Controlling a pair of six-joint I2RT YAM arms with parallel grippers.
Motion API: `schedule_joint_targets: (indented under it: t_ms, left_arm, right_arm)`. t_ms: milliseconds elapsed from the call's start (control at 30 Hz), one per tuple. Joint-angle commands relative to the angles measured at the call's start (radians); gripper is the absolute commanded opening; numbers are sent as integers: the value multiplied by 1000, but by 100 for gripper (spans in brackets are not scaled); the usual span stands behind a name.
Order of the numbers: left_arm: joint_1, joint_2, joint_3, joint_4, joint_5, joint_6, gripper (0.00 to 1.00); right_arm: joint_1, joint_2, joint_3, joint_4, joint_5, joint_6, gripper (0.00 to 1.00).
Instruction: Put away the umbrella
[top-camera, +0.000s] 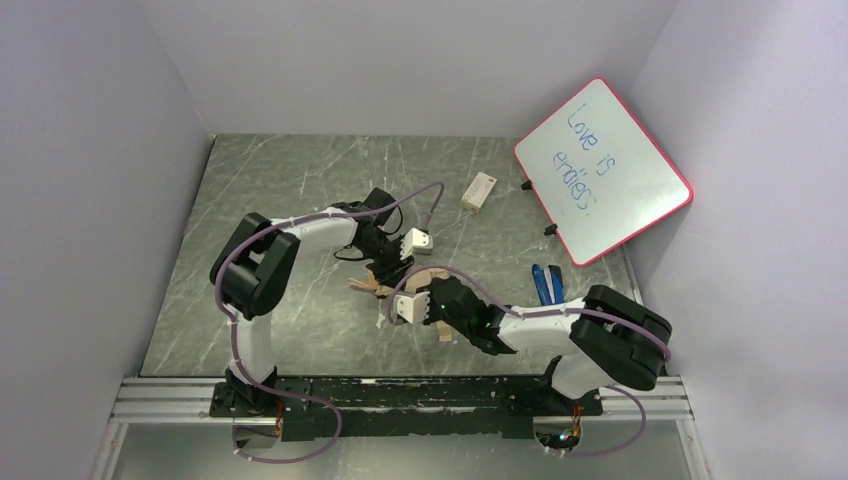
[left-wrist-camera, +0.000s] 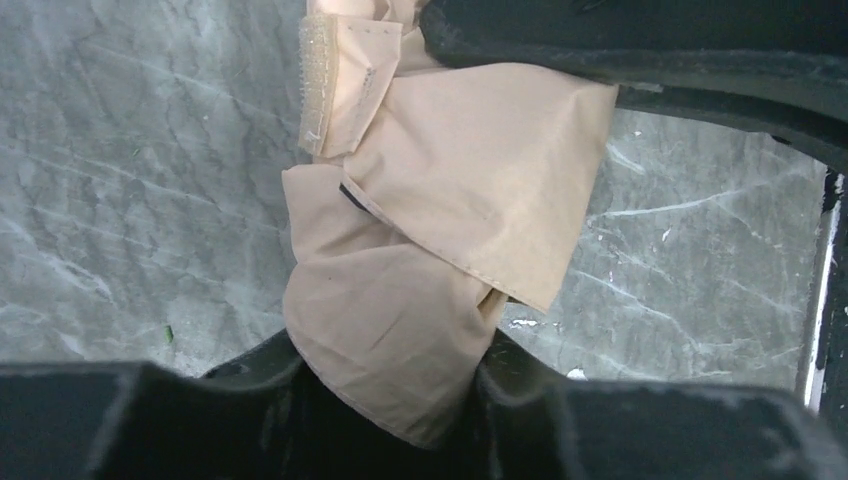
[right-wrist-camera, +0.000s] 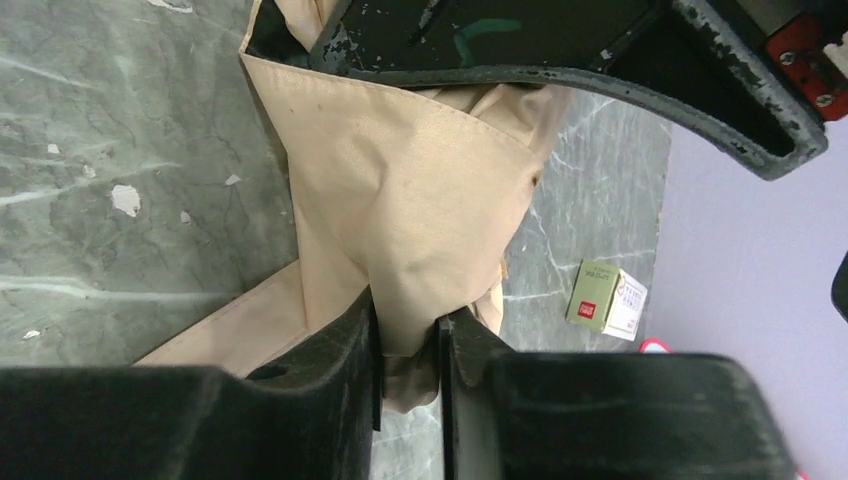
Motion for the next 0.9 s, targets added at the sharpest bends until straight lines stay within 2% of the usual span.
schedule_joint_targets:
  t_ms: [0, 67, 133, 233, 367, 433, 733, 867]
  left_arm:
    - [-27, 51, 14, -31, -80, 11, 21]
    - [-29, 46, 13, -21, -96, 11, 6]
    - [-29, 40, 9, -5, -115, 2, 5]
    - [-30, 29, -7, 18, -148, -9, 5]
    - [-35, 8, -34, 59, -197, -15, 5]
    - [-39, -1, -44, 78, -224, -20, 5]
    - [-54, -32, -77, 136, -277, -49, 5]
    - [-60, -52, -91, 160, -311, -58, 5]
  right_arm:
    - [5, -31, -34, -146, -41, 58, 28]
    - [5, -64, -27, -168, -63, 75, 43]
    - [5, -97, -17, -197, -85, 100, 57]
    - [7, -178, -6, -233, -114, 164, 63]
    - [9, -311, -1, -254, -134, 297, 64]
    - [9, -394, -3, -247, -123, 431, 64]
    - [11, -696, -81, -246, -8, 1207, 61]
    - [10, -769, -119, -318, 73, 1478, 58]
